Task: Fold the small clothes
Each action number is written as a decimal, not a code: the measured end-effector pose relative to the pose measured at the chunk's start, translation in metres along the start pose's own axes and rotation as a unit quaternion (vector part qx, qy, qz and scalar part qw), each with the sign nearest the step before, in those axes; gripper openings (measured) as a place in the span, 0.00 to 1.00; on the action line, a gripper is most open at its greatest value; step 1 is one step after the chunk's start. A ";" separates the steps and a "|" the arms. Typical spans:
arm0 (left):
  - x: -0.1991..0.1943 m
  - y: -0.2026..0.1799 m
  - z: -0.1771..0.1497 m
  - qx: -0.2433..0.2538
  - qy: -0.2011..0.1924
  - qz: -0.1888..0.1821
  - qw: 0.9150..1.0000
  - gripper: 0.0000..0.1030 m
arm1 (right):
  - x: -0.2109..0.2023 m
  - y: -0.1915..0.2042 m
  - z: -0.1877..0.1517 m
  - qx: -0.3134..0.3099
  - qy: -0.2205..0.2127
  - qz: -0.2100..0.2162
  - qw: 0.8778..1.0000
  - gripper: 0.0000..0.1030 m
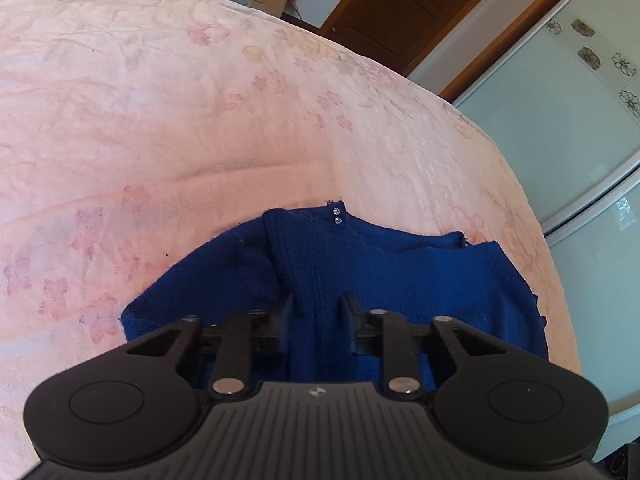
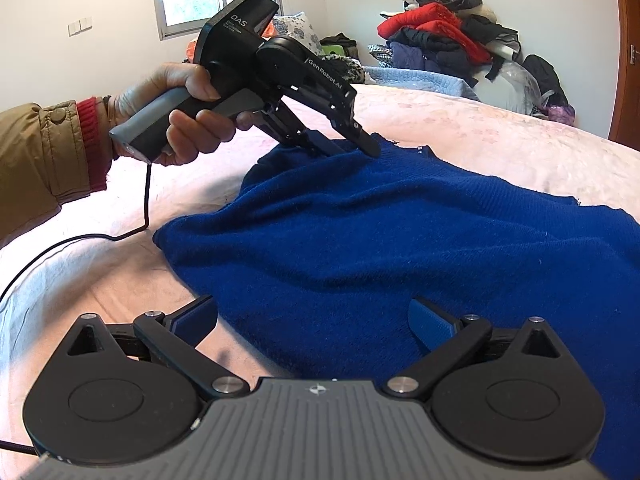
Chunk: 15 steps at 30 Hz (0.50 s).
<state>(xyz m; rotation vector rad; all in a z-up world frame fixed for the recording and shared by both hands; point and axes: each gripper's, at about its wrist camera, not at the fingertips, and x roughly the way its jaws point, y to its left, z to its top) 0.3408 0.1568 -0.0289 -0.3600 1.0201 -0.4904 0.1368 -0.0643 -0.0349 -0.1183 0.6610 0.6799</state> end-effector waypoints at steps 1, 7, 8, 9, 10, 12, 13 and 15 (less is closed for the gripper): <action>-0.001 0.000 0.000 -0.001 -0.003 0.001 1.000 0.13 | 0.000 0.000 0.000 0.000 0.000 0.000 1.000 1.00; -0.020 -0.012 -0.004 0.028 -0.049 0.017 0.998 0.09 | 0.002 0.003 -0.002 -0.011 0.003 -0.004 1.000 1.00; -0.022 -0.014 -0.004 0.035 -0.051 0.015 0.998 0.09 | 0.003 0.003 -0.002 -0.012 0.004 -0.005 1.000 1.00; -0.024 -0.017 -0.005 0.043 -0.053 0.011 0.998 0.09 | 0.003 0.003 -0.001 -0.013 0.004 -0.005 1.000 1.00; -0.024 -0.018 -0.005 0.049 -0.050 0.006 0.998 0.09 | 0.002 0.003 0.000 -0.013 0.004 -0.003 1.000 1.00; -0.019 -0.017 -0.006 0.047 -0.035 0.004 0.998 0.09 | 0.003 0.001 -0.001 -0.012 0.006 0.000 1.000 1.00; -0.017 -0.015 -0.006 0.042 -0.031 0.002 0.999 0.09 | 0.004 0.001 -0.002 -0.014 0.008 -0.001 1.000 1.00; -0.014 -0.008 -0.008 0.025 -0.032 -0.004 0.999 0.09 | 0.004 0.001 -0.003 -0.016 0.007 -0.002 1.000 1.00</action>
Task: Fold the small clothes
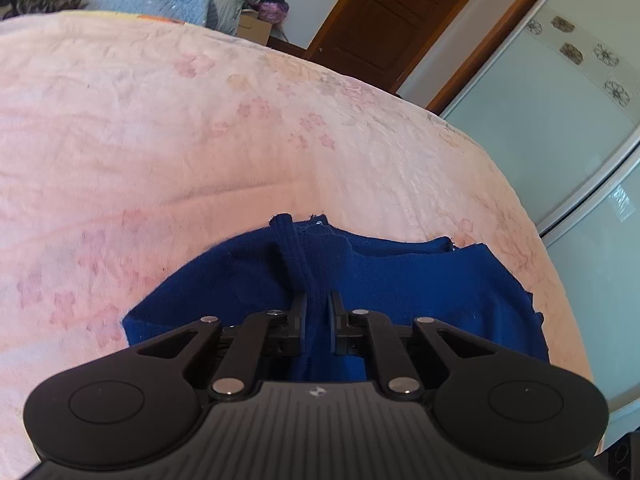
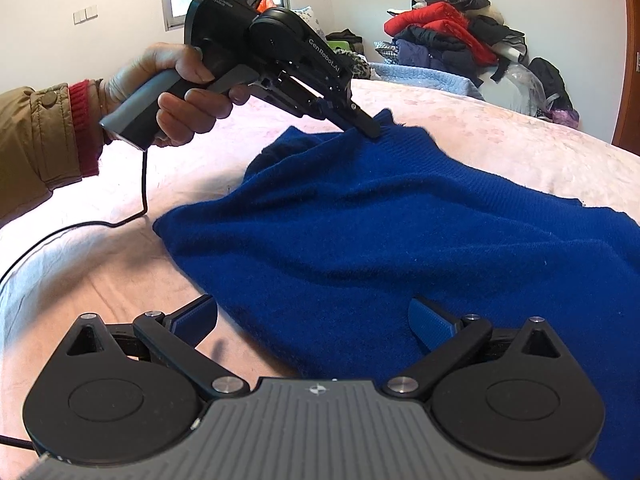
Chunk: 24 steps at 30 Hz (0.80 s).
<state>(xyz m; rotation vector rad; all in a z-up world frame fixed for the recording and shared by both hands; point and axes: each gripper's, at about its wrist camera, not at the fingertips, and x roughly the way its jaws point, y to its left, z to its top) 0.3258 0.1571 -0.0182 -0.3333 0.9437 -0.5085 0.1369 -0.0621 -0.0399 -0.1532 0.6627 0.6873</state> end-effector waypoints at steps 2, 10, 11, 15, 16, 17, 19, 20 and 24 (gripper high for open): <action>0.001 0.008 -0.001 -0.022 0.000 -0.009 1.000 0.10 | 0.001 0.001 0.000 -0.002 0.000 -0.002 1.000 1.00; 0.000 0.045 0.002 -0.137 -0.022 -0.056 0.989 0.10 | 0.002 0.002 0.000 -0.009 0.000 -0.005 1.000 1.00; 0.002 0.049 0.003 -0.149 -0.020 -0.064 0.987 0.10 | 0.002 0.004 -0.001 -0.014 0.001 -0.007 1.000 1.00; 0.011 0.048 0.001 -0.150 -0.008 -0.055 0.987 0.10 | 0.004 0.010 -0.003 -0.028 0.003 -0.012 1.000 1.00; 0.012 0.046 0.000 -0.146 -0.004 -0.051 0.988 0.10 | 0.003 0.009 -0.003 -0.028 0.002 -0.012 1.000 1.00; 0.014 0.044 0.000 -0.144 0.000 -0.047 0.988 0.10 | 0.003 0.009 -0.003 -0.028 0.002 -0.012 1.000 1.00; 0.018 0.041 0.001 -0.137 0.006 -0.034 0.990 0.10 | 0.003 0.009 -0.004 -0.028 0.002 -0.011 1.000 1.00; 0.019 0.039 0.001 -0.131 0.007 -0.022 0.991 0.10 | 0.003 0.010 -0.004 -0.028 0.002 -0.011 1.000 1.00; 0.017 0.028 -0.001 -0.098 -0.005 0.017 0.995 0.09 | 0.003 0.012 -0.006 -0.032 0.001 -0.012 0.999 1.00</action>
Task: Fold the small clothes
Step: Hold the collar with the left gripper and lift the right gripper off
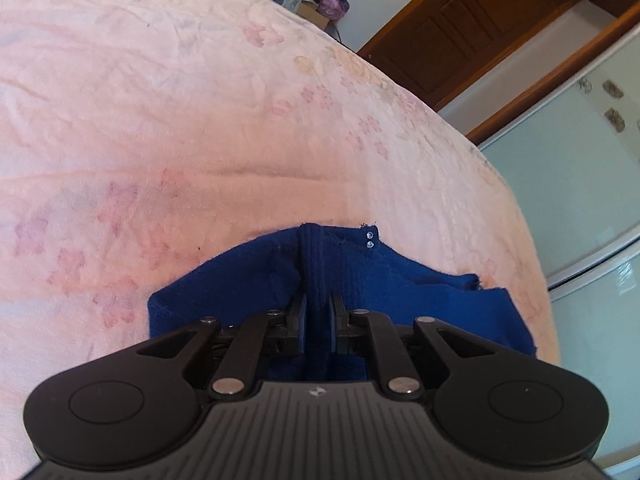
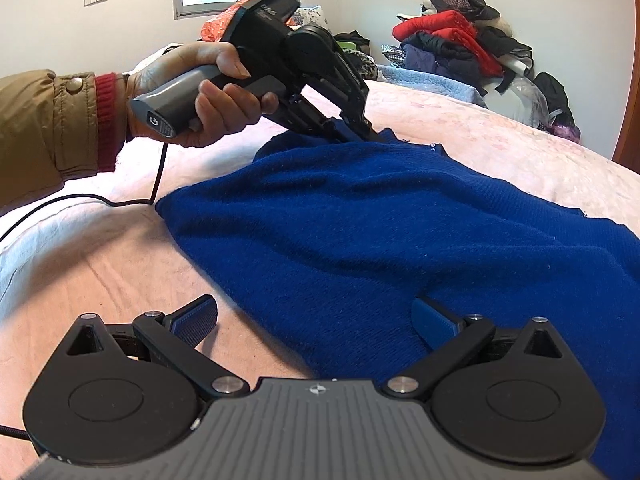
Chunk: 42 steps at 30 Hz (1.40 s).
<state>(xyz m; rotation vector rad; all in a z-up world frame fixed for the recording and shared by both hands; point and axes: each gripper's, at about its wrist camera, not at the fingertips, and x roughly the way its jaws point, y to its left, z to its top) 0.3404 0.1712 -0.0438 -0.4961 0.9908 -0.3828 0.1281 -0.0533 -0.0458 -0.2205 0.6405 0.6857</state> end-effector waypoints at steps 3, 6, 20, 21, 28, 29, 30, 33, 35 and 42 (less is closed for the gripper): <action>-0.014 -0.012 -0.002 0.037 -0.032 0.039 0.998 0.05 | 0.000 -0.001 0.000 0.002 -0.001 0.002 1.000 1.00; -0.034 -0.022 0.004 0.074 -0.076 0.076 0.991 0.03 | -0.001 -0.002 -0.001 0.003 -0.002 0.002 1.000 1.00; -0.035 -0.032 -0.012 0.107 -0.034 0.061 0.992 0.06 | 0.001 -0.001 -0.002 0.008 -0.004 0.002 1.000 1.00; -0.033 -0.030 -0.013 0.104 -0.028 0.059 0.992 0.06 | 0.001 0.000 -0.002 0.008 -0.004 0.001 1.000 1.00; -0.020 -0.014 -0.010 0.042 -0.011 0.012 0.999 0.24 | 0.001 0.003 -0.004 0.001 -0.001 -0.004 1.000 1.00; -0.019 -0.013 -0.009 0.039 -0.012 0.014 0.999 0.29 | 0.001 0.002 -0.004 0.002 -0.002 -0.003 1.000 1.00; -0.018 -0.013 -0.009 0.039 -0.016 0.014 0.999 0.42 | 0.001 0.002 -0.003 0.003 -0.002 -0.002 1.000 1.00; -0.019 -0.014 -0.009 0.042 -0.035 0.019 0.998 0.56 | 0.002 0.004 -0.004 0.002 -0.002 -0.003 1.000 1.00; -0.014 -0.015 -0.009 0.047 -0.023 0.017 0.998 0.55 | 0.002 0.005 -0.004 0.001 -0.002 -0.004 1.000 1.00; -0.007 -0.020 -0.011 0.052 -0.018 0.022 0.998 0.10 | 0.002 0.006 -0.004 0.001 -0.002 -0.004 1.000 1.00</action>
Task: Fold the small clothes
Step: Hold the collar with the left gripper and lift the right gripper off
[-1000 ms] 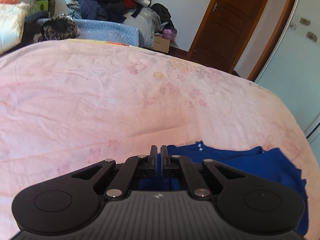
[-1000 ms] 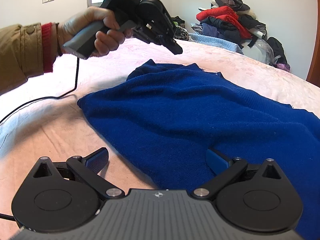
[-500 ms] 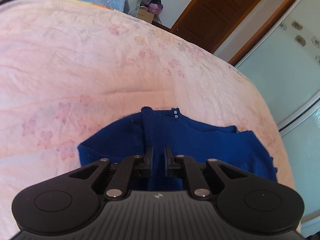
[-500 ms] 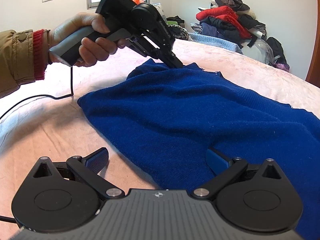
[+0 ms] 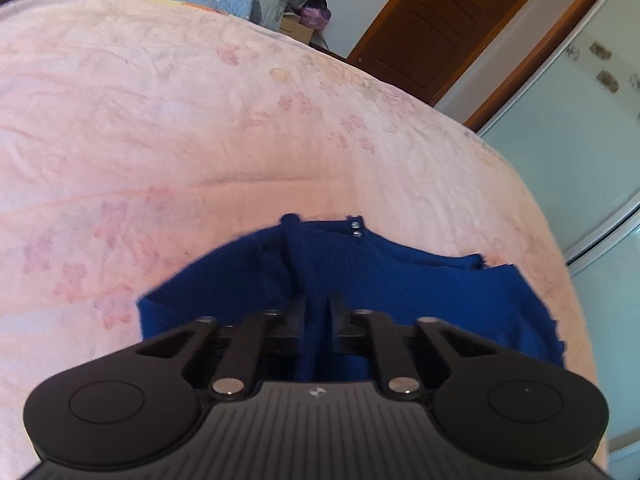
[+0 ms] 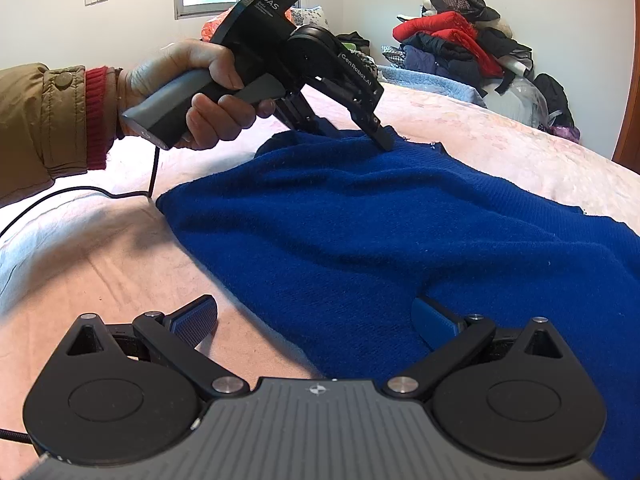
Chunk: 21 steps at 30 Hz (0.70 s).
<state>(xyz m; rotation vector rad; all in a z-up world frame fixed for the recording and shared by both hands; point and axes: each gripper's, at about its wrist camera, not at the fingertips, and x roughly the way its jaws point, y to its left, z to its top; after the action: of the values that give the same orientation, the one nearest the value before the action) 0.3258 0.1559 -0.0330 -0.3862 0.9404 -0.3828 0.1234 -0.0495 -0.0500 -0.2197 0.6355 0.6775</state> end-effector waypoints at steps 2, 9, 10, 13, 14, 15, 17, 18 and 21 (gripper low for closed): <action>-0.004 -0.006 -0.002 0.021 -0.011 0.014 1.000 0.09 | 0.000 0.000 0.000 0.000 0.000 0.000 1.000 1.00; -0.021 -0.022 0.005 0.076 -0.065 0.038 0.994 0.09 | 0.000 0.001 -0.001 -0.002 0.000 -0.002 1.000 1.00; -0.015 -0.020 0.006 0.074 -0.051 0.049 0.995 0.09 | 0.001 0.001 -0.002 -0.003 0.000 -0.002 1.000 1.00; -0.008 -0.019 0.000 0.093 -0.045 0.077 0.992 0.11 | 0.001 0.003 -0.002 -0.008 0.004 -0.004 1.000 1.00; -0.012 -0.019 -0.001 0.094 -0.053 0.080 0.991 0.11 | 0.001 0.004 -0.002 -0.009 0.005 -0.004 1.000 1.00; -0.018 -0.019 -0.002 0.093 -0.064 0.086 0.990 0.11 | 0.000 0.005 -0.001 -0.010 0.007 -0.006 1.000 1.00; -0.032 -0.016 0.000 0.089 -0.076 0.100 0.988 0.12 | -0.004 0.006 0.004 0.000 0.002 -0.012 1.000 1.00; -0.038 -0.015 0.002 0.085 -0.078 0.101 0.988 0.12 | -0.007 0.005 0.008 0.009 -0.004 -0.007 1.000 1.00; -0.055 -0.005 0.001 0.061 -0.071 0.097 0.991 0.12 | -0.012 0.007 0.016 0.010 -0.015 0.002 1.000 1.00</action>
<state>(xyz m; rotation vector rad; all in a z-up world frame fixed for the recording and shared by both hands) 0.2963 0.1780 0.0083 -0.2051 0.8035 -0.2292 0.1194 -0.0441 -0.0302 -0.1891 0.6132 0.6765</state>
